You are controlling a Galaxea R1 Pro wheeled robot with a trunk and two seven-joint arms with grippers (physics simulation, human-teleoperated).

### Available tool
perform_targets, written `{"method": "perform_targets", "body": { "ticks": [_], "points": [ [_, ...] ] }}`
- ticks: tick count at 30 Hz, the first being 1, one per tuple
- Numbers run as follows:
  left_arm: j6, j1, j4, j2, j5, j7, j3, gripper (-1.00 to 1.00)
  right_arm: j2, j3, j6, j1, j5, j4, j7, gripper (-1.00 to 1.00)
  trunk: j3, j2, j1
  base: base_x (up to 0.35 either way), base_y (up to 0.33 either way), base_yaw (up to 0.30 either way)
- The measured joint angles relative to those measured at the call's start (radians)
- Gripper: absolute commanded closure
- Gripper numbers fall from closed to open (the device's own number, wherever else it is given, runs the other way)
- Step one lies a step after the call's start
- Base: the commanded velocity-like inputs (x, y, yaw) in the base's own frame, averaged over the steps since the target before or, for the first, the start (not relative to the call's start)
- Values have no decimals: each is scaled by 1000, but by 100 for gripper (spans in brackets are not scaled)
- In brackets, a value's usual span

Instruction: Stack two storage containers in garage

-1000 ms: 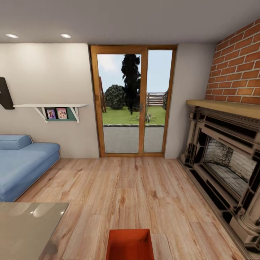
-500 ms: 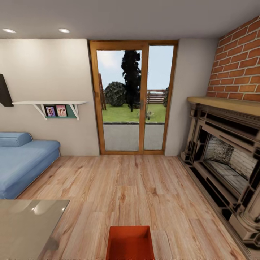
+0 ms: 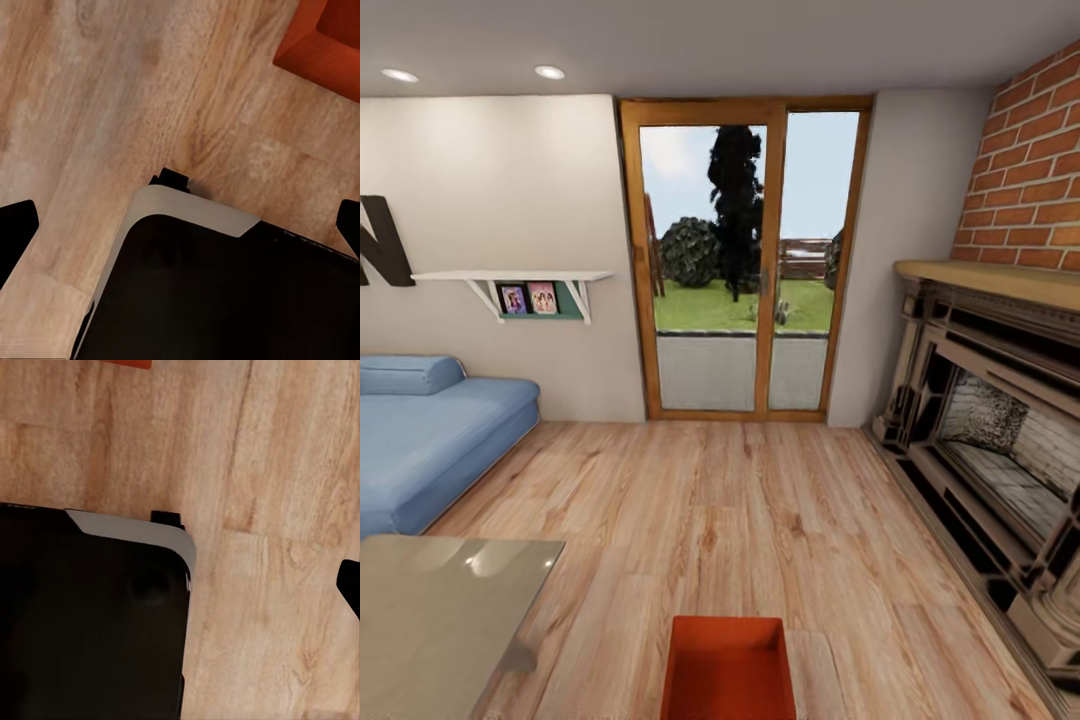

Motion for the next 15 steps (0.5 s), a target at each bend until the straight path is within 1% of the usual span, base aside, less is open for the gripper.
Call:
{"method": "perform_targets", "body": {
  "ticks": [15],
  "points": [
    [1, 0, 0, 0, -1, 0, 0, -100, 0, -1, 0, 0, -2, 0, -1, -100, -24, 0, 0, 0, 0, 103]
  ]
}}
